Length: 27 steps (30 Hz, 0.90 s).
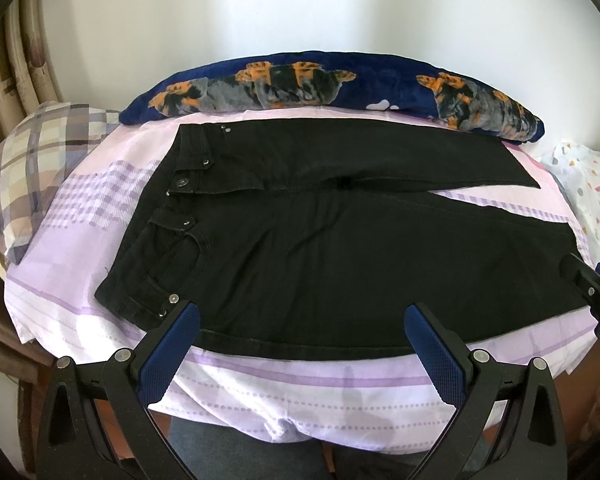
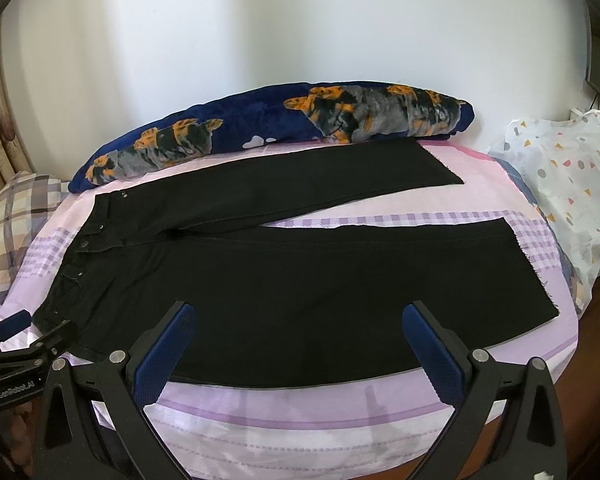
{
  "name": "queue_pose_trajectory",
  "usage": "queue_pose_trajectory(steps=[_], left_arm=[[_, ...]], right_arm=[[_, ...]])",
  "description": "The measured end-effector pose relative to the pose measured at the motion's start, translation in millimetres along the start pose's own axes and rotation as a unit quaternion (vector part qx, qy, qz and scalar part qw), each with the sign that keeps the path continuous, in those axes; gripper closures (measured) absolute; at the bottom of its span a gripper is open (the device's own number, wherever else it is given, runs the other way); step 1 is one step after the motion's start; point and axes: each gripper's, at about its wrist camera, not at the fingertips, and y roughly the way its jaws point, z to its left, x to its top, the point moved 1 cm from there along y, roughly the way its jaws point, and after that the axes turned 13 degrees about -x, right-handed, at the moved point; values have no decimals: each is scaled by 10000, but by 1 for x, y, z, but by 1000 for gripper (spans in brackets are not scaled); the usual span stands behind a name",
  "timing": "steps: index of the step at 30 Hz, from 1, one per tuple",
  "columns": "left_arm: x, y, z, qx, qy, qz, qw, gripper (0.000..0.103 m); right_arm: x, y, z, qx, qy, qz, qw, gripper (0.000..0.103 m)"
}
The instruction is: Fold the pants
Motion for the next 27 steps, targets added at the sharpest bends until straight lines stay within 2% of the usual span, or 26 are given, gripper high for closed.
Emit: queue_pose_trajectory(steps=[6, 9, 17, 19, 21, 23, 27], left_arm=[[6, 8, 20, -211, -289, 25, 9994, 1], [16, 13, 38, -182, -446, -8, 9988, 1], [70, 30, 127, -24, -1008, -128, 9948, 2], [89, 39, 152, -68, -1091, -146, 9939, 8], [109, 50, 177, -195, -1206, -92, 9925, 18], [129, 63, 202, -561, -1365, -56, 9890, 32], [160, 93, 239, -1282, -1715, 25, 9768, 34]], right_arm=[[2, 8, 0, 325, 104, 92, 9994, 0], [7, 13, 1, 465, 93, 122, 9988, 0], [35, 36, 8, 814, 284, 47, 9963, 0], [46, 44, 10, 857, 402, 63, 9955, 0], [57, 54, 16, 925, 453, 131, 9946, 0], [67, 64, 23, 986, 483, 223, 9937, 0], [82, 88, 42, 1022, 424, 395, 9931, 0]])
